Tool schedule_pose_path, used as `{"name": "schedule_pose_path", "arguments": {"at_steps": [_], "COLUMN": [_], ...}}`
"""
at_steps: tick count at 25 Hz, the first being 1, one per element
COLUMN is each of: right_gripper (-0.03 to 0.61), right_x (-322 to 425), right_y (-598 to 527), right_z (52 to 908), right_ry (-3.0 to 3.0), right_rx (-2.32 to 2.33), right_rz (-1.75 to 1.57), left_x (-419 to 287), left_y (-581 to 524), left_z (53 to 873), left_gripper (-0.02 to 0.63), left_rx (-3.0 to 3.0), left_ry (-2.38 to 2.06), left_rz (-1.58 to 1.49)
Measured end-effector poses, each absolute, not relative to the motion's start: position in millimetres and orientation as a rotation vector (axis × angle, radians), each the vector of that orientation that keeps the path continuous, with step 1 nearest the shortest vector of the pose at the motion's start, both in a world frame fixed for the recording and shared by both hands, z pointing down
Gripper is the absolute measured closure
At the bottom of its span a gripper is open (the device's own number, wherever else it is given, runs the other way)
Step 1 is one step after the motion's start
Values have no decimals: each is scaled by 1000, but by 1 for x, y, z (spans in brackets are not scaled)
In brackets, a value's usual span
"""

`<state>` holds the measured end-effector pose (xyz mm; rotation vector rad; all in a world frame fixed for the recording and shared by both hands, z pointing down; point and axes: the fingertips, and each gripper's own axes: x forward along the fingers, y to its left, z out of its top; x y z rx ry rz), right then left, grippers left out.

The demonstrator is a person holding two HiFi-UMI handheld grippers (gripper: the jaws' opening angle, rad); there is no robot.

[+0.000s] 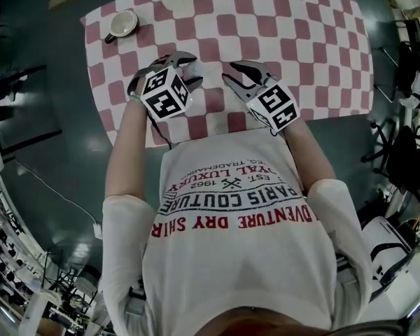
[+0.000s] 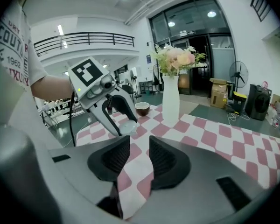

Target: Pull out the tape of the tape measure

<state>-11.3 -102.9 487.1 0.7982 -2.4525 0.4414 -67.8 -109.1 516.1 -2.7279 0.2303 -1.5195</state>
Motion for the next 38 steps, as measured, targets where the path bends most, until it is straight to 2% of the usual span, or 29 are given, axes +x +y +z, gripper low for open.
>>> {"name": "schedule_pose_path", "arguments": {"at_steps": [12,22,27,38], "right_gripper": [436,506,543,545], "right_x": [-48,-56,-55,-50], "right_y": [-95,-80,-87,-120], "right_z": [487,489,492,483], "right_ry": [-2461,-2405,-2406,-2391], "right_rx": [264,81,109,453], "right_rz": [241,171,132,261], "left_x": [-60,-56,-59,-66], "left_y": [-94,-84,-90,-116], "left_z": [489,492,492,491], "left_gripper": [382,382,382,382], "left_rx": [-2703,-2690,-2703,-2812], "left_ry": [51,-59,-27,326], "left_rz": [-1546,-1550,-1536,-1474]}}
